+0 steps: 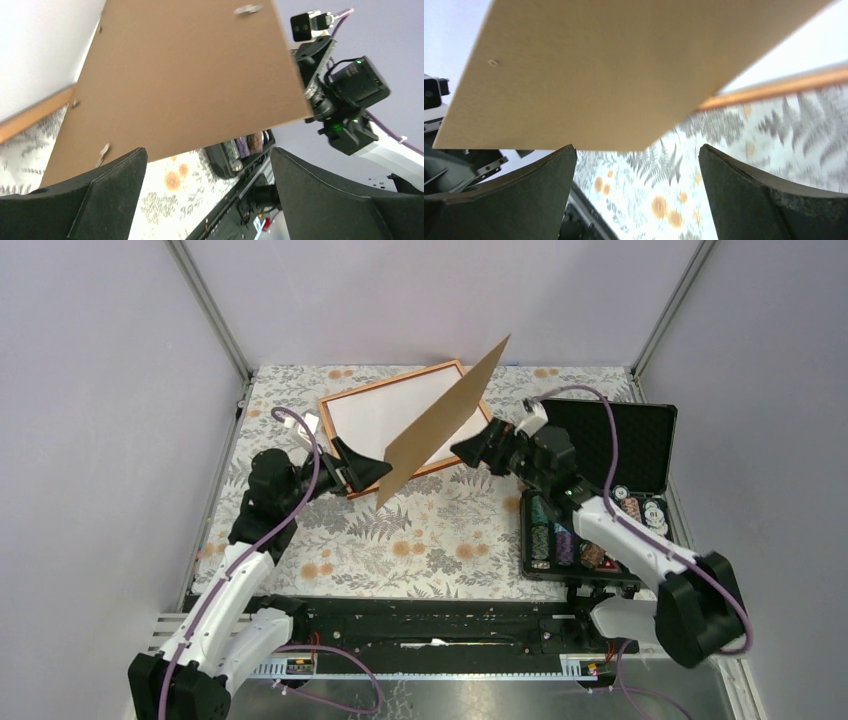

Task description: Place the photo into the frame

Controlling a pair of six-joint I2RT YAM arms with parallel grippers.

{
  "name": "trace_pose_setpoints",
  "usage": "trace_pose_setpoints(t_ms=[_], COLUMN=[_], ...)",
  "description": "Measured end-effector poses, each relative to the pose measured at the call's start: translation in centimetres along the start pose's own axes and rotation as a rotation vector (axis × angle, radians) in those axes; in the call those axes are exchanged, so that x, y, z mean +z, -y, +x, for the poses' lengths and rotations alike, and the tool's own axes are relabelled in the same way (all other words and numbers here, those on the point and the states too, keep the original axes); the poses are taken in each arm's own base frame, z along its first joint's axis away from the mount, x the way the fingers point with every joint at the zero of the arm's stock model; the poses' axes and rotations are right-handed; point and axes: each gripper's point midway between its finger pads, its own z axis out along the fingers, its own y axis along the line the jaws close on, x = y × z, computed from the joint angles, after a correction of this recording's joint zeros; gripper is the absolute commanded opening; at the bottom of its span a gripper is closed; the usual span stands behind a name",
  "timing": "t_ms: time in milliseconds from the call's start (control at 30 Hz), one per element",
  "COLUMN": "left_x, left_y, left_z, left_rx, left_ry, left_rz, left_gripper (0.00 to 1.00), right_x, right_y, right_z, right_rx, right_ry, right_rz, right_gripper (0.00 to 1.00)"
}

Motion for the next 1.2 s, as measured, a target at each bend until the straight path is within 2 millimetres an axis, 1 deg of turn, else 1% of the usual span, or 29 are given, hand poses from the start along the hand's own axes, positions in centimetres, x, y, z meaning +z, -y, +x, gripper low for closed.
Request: trace_pose_setpoints(t_ms=[100, 133, 233, 333, 400, 433, 467, 533, 633, 700, 800, 867, 933, 1000, 1100, 1200], left_x=[-0.2, -0.2, -0.2, 0.0, 0.1, 0.1, 0.1, 0.2, 0.8, 1.2, 1.4, 1.2, 1.1, 0.8, 0.0, -0.9], left_y=[-1.3, -1.8, -2.7, -3.0, -2.9, -2.8, -2.7, -3.0, -4.5, -5.6, -7.0, -7.5, -8.1, -9.6, -11.7, -13.1], left_z=[1.9, 2.5, 4.0, 4.7, 4.7, 4.6, 4.6, 4.8, 5.4, 6.1, 7.3, 7.7, 7.8, 8.0, 8.3, 8.9], left_rx=[-0.028, -0.041, -0.078, -0.111, -0.115, -0.115, -0.114, -0.119, -0.143, -0.176, -0.224, -0.239, -0.238, -0.243, -0.267, -0.315], left_ry=[-0.044, -0.06, -0.1, -0.127, -0.13, -0.129, -0.128, -0.135, -0.159, -0.185, -0.214, -0.222, -0.218, -0.212, -0.189, -0.15], left_rz=[-0.017, -0.025, -0.03, -0.026, -0.017, -0.013, -0.011, -0.019, -0.064, -0.097, -0.132, -0.155, -0.193, -0.282, -0.411, -0.488], left_gripper=[0.99, 0.99, 0.99, 0.99, 0.99, 0.99, 0.99, 0.99, 0.99, 0.99, 0.99, 0.99, 0.99, 0.99, 0.99, 0.99], right_x=[-3.1, -3.8, -5.1, -6.1, -7.3, -7.9, -8.3, -9.1, -9.9, -10.2, -10.2, -9.9, -9.7, -9.2, -8.1, -6.7], right_y=[1.1, 1.3, 1.4, 2.4, 3.2, 3.4, 3.4, 2.8, 1.7, 2.1, 3.6, 4.8, 5.7, 6.3, 6.5, 7.0], right_z=[2.3, 2.6, 3.5, 5.2, 6.3, 6.5, 6.5, 5.7, 4.4, 4.6, 6.0, 7.2, 8.1, 8.8, 8.9, 8.8], right_rx=[0.081, 0.106, 0.192, 0.289, 0.346, 0.364, 0.373, 0.38, 0.382, 0.394, 0.409, 0.388, 0.339, 0.258, 0.124, 0.016], right_ry=[-0.052, -0.058, -0.063, -0.074, -0.062, -0.052, -0.038, 0.001, 0.06, 0.075, 0.052, 0.015, -0.034, -0.116, -0.236, -0.335], right_rz=[0.08, 0.097, 0.113, 0.146, 0.167, 0.171, 0.171, 0.155, 0.116, 0.117, 0.158, 0.2, 0.238, 0.28, 0.31, 0.331], right_gripper=[1.0, 1.0, 1.0, 1.0, 1.0, 1.0, 1.0, 1.0, 1.0, 1.0, 1.0, 1.0, 1.0, 1.0, 1.0, 1.0])
